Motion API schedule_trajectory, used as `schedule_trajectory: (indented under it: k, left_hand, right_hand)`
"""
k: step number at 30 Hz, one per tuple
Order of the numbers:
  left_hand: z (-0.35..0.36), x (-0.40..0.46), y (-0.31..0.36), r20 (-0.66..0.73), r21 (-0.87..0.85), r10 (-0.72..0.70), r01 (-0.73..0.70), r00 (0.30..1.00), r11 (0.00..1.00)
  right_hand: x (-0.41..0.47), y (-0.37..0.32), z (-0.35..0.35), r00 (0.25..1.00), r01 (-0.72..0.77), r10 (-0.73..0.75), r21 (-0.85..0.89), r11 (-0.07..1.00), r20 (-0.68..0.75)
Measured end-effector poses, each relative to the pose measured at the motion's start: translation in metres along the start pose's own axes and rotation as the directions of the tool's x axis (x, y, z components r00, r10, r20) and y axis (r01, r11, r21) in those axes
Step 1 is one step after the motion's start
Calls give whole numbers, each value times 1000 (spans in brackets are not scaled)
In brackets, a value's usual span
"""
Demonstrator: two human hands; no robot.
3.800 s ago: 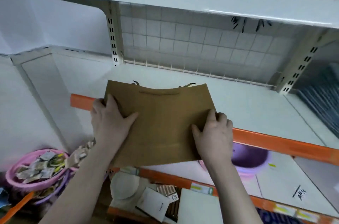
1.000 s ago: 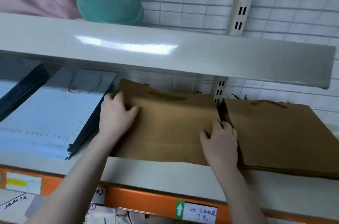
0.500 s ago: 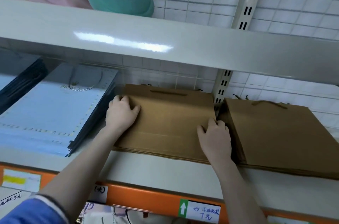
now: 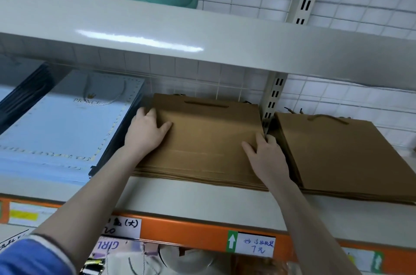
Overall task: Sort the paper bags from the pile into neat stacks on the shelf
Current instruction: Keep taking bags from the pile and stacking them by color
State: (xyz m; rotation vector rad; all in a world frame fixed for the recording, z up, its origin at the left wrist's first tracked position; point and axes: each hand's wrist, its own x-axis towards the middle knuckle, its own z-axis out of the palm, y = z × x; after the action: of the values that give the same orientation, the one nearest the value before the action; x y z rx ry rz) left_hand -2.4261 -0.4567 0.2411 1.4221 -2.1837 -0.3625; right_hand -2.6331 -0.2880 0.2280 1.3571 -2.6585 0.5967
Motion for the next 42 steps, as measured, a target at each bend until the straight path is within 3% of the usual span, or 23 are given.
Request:
schedule_trajectory:
  k: [5,9,15,24,30,36,42]
  left_hand:
    - [3,-41,-15,-58,131,215,-207,975,970]
    - [-3,-63,-30,32,168,343,-344,939,924]
    - [-4,-65,-49,166,285,490,-518,856,807]
    - [2,-63,-46,202,275,528,-566,825,778]
    - [2,-64,-47,210,253,524,-563,826,787]
    - [-1,-62,-51,264,345,541,-602,799,721]
    - [-1,-62,-48,198,282,571,-605,796,745]
  right_hand:
    - [-11,3,-3,994,109,-112,-117,987,-20]
    - [-22,4,-6,960,279,-278,-176,944,29]
    - [-33,11,-7,810,585,-525,-297,755,263]
    - [-16,11,-5,784,620,-539,-414,666,307]
    - [-19,10,-8,763,646,-554,-349,679,334]
    - [-17,16,-12,710,704,-607,-356,614,358]
    - [-12,14,-13,684,730,-626,-356,584,375]
